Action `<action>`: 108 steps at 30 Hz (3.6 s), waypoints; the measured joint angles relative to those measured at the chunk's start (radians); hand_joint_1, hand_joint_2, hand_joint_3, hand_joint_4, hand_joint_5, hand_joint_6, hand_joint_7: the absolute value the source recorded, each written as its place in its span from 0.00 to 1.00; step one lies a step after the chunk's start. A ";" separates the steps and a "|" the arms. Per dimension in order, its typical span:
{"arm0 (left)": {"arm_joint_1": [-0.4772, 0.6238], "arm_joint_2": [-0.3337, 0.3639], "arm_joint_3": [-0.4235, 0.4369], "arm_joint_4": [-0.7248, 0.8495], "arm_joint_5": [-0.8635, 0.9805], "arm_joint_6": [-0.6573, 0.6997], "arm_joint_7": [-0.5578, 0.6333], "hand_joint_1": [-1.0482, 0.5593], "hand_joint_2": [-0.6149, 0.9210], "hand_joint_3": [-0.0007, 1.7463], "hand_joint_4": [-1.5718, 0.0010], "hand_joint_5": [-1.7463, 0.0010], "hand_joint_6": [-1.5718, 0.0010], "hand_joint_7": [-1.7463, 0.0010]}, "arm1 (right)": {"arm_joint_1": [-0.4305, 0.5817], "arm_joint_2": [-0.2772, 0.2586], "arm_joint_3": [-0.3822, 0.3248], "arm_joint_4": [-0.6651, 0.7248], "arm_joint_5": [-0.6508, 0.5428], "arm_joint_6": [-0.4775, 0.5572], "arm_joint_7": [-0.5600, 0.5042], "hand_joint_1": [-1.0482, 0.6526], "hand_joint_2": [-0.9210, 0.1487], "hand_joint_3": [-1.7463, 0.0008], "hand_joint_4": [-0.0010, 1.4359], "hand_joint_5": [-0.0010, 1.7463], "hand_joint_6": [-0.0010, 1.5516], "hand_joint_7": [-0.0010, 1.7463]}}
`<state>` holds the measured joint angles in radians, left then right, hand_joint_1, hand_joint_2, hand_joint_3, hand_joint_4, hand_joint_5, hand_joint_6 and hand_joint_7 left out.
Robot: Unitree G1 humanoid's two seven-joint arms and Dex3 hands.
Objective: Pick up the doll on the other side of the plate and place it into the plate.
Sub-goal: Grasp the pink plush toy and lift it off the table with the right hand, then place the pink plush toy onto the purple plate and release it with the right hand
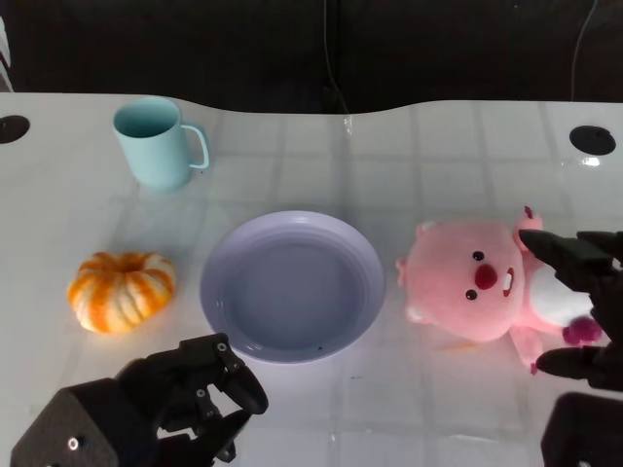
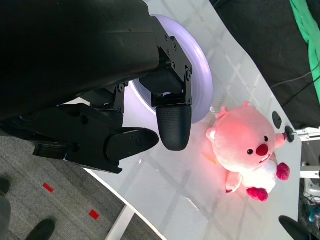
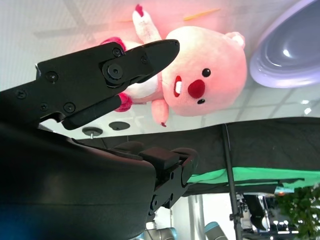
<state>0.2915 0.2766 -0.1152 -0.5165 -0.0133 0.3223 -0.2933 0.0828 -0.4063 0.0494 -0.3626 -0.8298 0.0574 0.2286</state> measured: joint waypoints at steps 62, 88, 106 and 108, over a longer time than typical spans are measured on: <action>0.021 -0.001 0.003 -0.042 0.017 0.010 0.000 0.56 0.97 0.32 0.62 0.10 0.64 0.19 | -0.631 0.113 0.312 1.234 0.151 -0.059 -0.590 0.47 0.06 0.79 0.56 0.81 0.62 0.49; -0.002 0.002 -0.002 0.003 0.020 -0.006 0.000 0.55 1.00 0.26 0.63 0.11 0.66 0.19 | -0.589 0.116 0.200 0.846 0.263 -0.058 -0.461 0.51 0.59 0.18 0.66 1.00 0.52 1.00; -0.008 -0.008 -0.046 0.012 0.086 0.001 0.001 0.56 1.00 0.27 0.64 0.12 0.65 0.21 | -0.672 0.262 0.290 0.838 0.247 -0.104 -0.398 0.52 0.54 0.25 0.67 1.00 0.52 0.98; -0.009 -0.012 -0.048 0.012 0.088 0.002 0.001 0.57 1.00 0.27 0.64 0.12 0.65 0.22 | -0.680 0.277 0.308 0.858 0.237 -0.111 -0.399 0.51 0.54 0.25 0.67 1.00 0.52 0.98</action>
<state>0.2829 0.2645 -0.1630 -0.5048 0.0744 0.3242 -0.2924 -0.5972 -0.1288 0.3572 0.4949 -0.5926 -0.0538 -0.1700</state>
